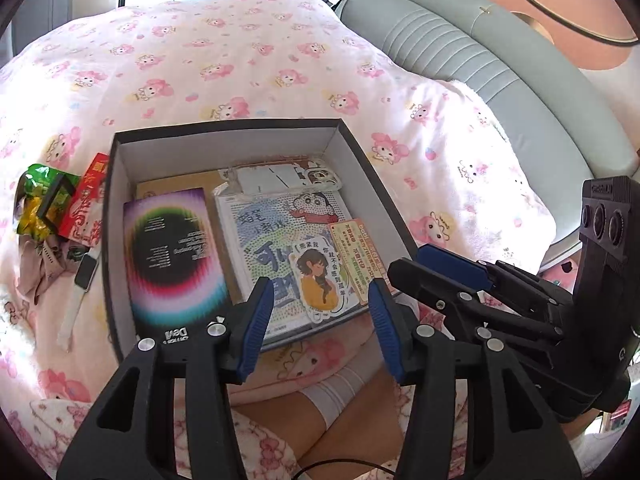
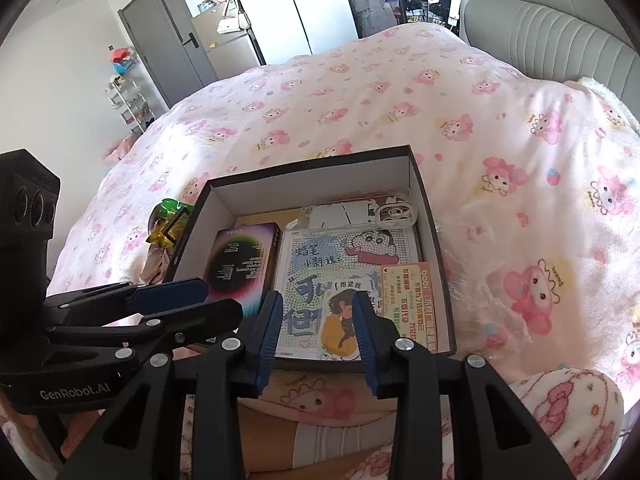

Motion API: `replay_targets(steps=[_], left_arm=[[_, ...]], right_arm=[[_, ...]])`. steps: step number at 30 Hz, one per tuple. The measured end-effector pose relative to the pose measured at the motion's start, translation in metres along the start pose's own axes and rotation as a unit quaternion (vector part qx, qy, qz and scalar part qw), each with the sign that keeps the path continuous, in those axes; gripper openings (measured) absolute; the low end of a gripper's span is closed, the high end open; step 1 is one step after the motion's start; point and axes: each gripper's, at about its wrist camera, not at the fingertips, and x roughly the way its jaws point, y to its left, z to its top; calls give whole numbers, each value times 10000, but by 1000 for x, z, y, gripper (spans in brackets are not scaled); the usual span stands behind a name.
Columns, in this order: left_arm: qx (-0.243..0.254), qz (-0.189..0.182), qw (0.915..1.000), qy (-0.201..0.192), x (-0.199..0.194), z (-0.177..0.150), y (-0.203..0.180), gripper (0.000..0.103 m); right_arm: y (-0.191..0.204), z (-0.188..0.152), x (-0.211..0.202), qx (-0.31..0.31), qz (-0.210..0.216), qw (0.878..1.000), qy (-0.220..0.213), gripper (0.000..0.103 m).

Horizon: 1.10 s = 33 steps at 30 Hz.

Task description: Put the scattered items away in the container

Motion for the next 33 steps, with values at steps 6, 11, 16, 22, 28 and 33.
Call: replay_targets(steps=[6,11,16,22,28,33], left_arm=[[-117,380,9991,-152,-9,-15,35,50],[-736,653,9943,-421,-51,-37,101,50],[-1755,1234,9744,-675,-89,-63,200,51],[-2910,1328,9468,-340,-75,-100,323,51],[-3509,760,9333,-115,-39,-104,398,51],[-3697,372,9284,-7,-3,-89,434,57]], right_arm=[[34,-4,-1,-304,160,9994,43,33],[93,1,17,-916,708,9929,259,33],[170,17,59,-1249,1521,9782,662,33],[261,15,144,-1898,1787,9524,1580,34],[307,-4,239,-2234,1822,9147,2832,34],[325,-13,290,-2174,1985,8909,3458,40]])
